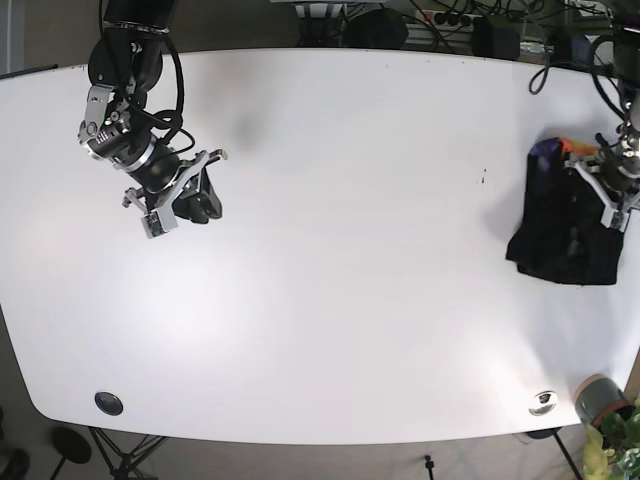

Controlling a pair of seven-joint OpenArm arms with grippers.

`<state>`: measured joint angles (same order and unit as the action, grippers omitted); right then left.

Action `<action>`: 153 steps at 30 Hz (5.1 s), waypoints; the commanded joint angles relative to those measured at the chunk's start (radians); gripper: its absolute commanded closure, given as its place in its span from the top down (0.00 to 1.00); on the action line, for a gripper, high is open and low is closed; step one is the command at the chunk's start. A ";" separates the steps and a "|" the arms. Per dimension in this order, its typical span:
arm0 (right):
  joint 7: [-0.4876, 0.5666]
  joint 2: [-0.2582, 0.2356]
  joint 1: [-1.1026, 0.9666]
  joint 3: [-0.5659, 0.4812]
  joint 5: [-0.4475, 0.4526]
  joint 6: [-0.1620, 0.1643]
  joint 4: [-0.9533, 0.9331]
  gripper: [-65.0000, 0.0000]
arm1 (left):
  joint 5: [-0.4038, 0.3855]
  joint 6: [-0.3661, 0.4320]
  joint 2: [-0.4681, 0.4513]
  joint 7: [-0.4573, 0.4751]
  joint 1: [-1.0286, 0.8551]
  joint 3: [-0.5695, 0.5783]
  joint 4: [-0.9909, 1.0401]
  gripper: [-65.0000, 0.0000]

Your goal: Fold the T-shirt properly

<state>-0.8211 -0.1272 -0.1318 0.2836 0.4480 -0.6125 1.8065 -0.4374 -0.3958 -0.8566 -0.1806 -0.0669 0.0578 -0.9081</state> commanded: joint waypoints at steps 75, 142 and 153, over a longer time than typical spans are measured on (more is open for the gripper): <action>0.687 -0.024 -0.619 0.188 -0.131 -0.011 0.031 0.19 | 0.513 0.090 0.817 0.264 -0.752 -0.252 -0.922 0.67; 0.121 -0.113 0.220 0.193 -0.277 -0.007 -0.181 0.50 | 0.374 0.088 0.836 -0.202 -0.333 -0.106 -1.006 0.61; 0.125 -0.159 0.443 0.385 -0.358 -0.005 -0.526 0.50 | 0.375 0.088 0.837 -0.420 -0.075 -0.017 -1.004 0.61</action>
<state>-0.7147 -0.2539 0.2710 0.6399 0.0711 -0.6067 1.3140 -0.0528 -0.3027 -0.0231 -0.6113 -0.1581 0.0261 -1.8954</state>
